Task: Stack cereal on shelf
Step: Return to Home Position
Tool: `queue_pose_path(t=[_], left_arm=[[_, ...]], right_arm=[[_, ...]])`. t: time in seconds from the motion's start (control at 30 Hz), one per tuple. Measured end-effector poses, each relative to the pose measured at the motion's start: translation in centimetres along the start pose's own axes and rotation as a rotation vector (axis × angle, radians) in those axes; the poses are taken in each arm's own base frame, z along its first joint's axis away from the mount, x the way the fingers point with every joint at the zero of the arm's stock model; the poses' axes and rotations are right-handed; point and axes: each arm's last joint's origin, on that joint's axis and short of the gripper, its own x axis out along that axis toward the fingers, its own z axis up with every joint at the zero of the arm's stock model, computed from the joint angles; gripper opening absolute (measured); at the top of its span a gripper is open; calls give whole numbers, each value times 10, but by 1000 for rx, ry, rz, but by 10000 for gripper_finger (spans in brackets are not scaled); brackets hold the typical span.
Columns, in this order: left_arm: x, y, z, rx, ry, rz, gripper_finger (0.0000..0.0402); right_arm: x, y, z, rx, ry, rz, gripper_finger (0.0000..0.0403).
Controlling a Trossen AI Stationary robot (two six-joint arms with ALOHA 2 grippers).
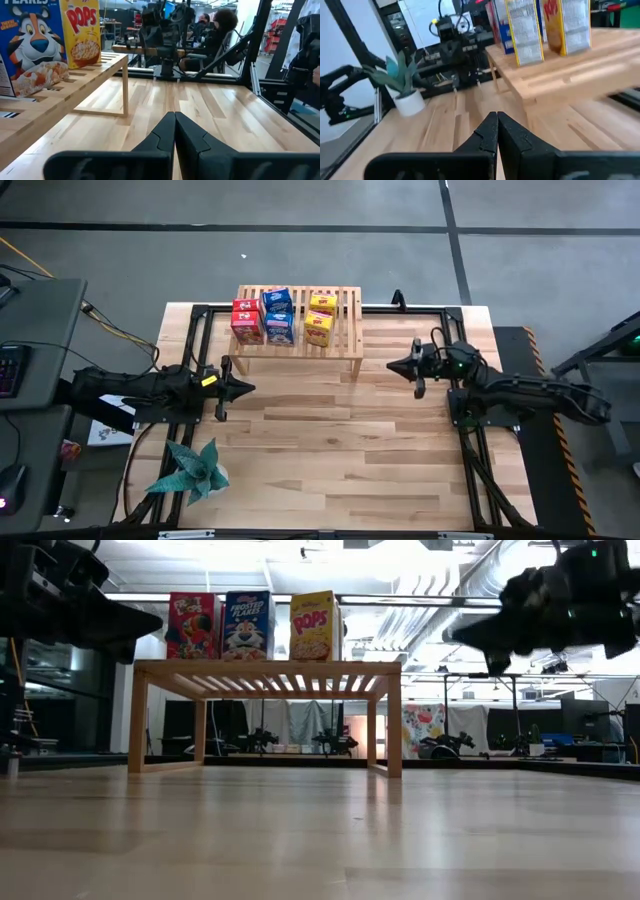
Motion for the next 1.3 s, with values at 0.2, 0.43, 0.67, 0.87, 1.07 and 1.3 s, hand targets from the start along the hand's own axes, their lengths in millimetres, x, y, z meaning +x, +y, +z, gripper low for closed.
queue_pose_path(t=[0.2,0.43,0.67,0.87,1.07,1.3], left_arm=[[0,0,0,0,0,0,0],[0,0,0,0,1,0,0],[0,0,0,0,2,0,0],[0,0,0,0,2,0,0],[0,0,0,0,2,0,0],[1,0,-2,2,23,1,0]], right_arm=[[-8,1,-24,-25,1,67,0],[-2,32,-35,-92,49,122,0],[-16,35,-33,-88,94,109,0],[-37,35,-31,-91,71,87,0],[-44,35,-26,-161,2,74,0],[-40,34,-32,-176,5,41,0]])
